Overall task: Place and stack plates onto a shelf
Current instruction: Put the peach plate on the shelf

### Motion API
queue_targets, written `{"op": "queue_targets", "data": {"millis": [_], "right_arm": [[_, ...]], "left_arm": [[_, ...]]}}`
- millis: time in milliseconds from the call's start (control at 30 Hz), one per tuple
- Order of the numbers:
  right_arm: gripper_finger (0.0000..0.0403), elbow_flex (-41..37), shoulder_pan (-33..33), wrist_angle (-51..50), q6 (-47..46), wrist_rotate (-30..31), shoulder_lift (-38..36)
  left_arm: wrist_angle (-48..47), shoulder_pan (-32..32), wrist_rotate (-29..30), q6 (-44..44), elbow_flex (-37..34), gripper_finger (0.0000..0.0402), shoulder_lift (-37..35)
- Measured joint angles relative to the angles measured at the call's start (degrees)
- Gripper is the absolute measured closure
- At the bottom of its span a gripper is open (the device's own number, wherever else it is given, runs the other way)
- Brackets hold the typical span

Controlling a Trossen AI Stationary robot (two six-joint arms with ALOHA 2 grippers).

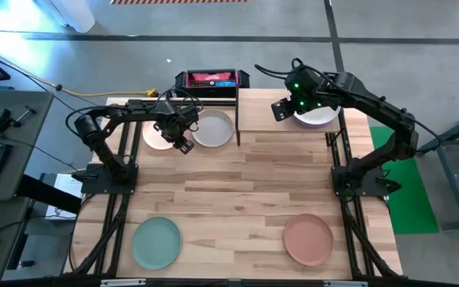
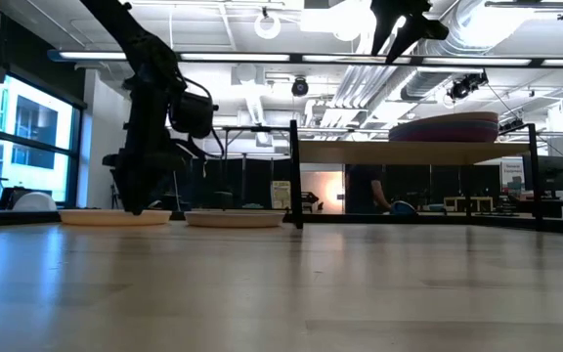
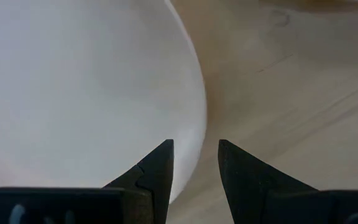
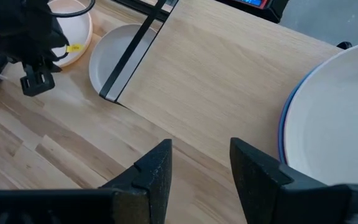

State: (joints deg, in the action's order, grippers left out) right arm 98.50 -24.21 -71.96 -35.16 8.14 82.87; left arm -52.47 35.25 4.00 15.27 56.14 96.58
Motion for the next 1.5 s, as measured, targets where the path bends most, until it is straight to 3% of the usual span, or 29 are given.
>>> {"op": "queue_targets", "data": {"millis": [633,800,933,1167,1500], "right_arm": [[0.0260,0.0,0.2,0.0,-0.9,0.1,0.0],[0.0260,0.0,1.1,0.0,-0.9,0.2,0.0],[0.0260,0.0,1.6,0.0,-0.9,1.0,0.0],[0.0260,0.0,1.9,0.0,-0.9,1.1,0.0],[0.0260,0.0,1.9,0.1,-0.9,1.3,0.0]], "left_arm": [[1.4,0.4,-0.3,-1.0,0.0,0.0284,3.0],[1.4,0.3,1.9,-0.6,0.0,0.0285,3.2],[1.4,0.3,2.6,-0.9,0.0,0.0309,3.2],[1.3,0.3,2.5,-2.1,0.0,0.0392,3.2],[-3.4,-0.5,1.6,-4.4,0.0,0.0398,1.4]]}}
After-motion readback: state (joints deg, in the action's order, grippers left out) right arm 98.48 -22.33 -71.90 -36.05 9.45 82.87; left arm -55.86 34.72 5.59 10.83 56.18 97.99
